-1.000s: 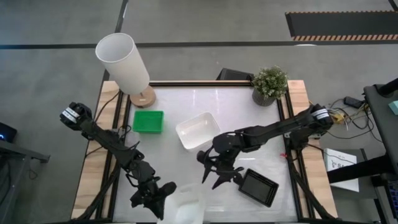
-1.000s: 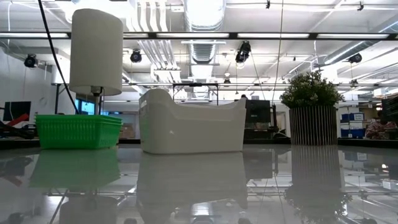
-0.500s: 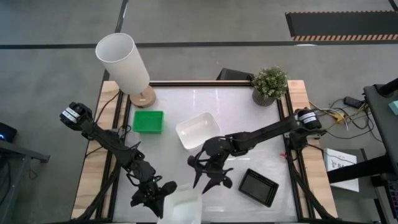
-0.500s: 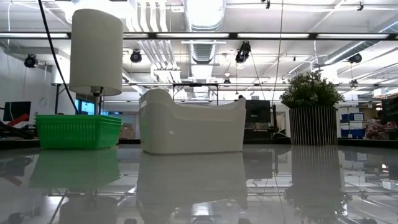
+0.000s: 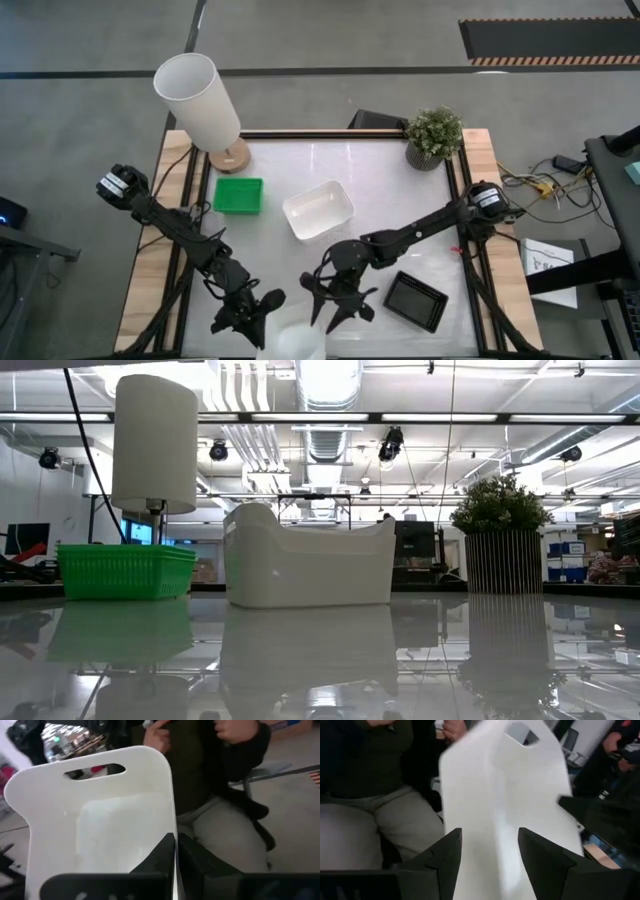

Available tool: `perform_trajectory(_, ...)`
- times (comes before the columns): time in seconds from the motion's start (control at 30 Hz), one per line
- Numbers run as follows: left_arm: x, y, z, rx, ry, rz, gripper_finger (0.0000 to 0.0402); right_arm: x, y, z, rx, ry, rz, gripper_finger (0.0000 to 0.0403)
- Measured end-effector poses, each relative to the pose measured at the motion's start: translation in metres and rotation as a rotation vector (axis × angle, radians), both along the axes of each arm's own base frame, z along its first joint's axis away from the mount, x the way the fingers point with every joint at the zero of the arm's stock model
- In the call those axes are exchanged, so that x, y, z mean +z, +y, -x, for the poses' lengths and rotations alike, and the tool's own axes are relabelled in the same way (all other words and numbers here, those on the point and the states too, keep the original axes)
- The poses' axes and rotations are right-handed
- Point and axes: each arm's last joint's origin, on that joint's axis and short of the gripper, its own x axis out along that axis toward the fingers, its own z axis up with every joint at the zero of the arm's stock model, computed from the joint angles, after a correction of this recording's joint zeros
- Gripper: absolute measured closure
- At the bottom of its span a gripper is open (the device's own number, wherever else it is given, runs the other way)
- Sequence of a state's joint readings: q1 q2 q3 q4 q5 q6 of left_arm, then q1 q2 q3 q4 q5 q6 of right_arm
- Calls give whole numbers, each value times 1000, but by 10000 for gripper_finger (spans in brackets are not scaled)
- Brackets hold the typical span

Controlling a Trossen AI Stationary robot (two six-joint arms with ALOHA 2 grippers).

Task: Stack baskets by color
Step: Stack the right white bin on top of the white bin

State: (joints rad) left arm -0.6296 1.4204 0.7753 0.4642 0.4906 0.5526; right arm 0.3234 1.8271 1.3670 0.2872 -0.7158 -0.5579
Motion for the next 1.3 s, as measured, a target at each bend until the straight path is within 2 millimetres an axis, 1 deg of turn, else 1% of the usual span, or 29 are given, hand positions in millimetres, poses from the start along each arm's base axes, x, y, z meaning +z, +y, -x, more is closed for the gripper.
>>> perform_trajectory(0.23, -1, 2, -3, 136, 25, -1, 402, 1, 11, 5, 68, 7, -17, 217)
perform_trajectory(0.33, 0, 2, -3, 147, 20, 7, 402, 2, 12, 7, 122, 20, -35, 232)
perform_trajectory(0.47, 1, 2, -4, 162, 12, 23, 401, 4, 12, 8, 166, 24, -51, 276)
perform_trajectory(0.7, 3, 3, -5, 181, 20, 41, 401, 4, 14, 9, 202, -20, -32, 380)
perform_trajectory(0.93, 5, 6, -8, 314, 96, 116, 401, 4, 12, 10, 245, -32, -34, 389)
perform_trajectory(1.03, 8, 7, -10, 335, 113, 168, 394, 4, 10, 10, 263, -30, -40, 390)
perform_trajectory(1.13, 10, 8, -11, 361, 132, 206, 370, 3, 9, 10, 260, -19, -36, 391)
perform_trajectory(1.3, 11, 9, -12, 424, 164, 257, 310, 1, 5, 9, 246, 7, -28, 391)
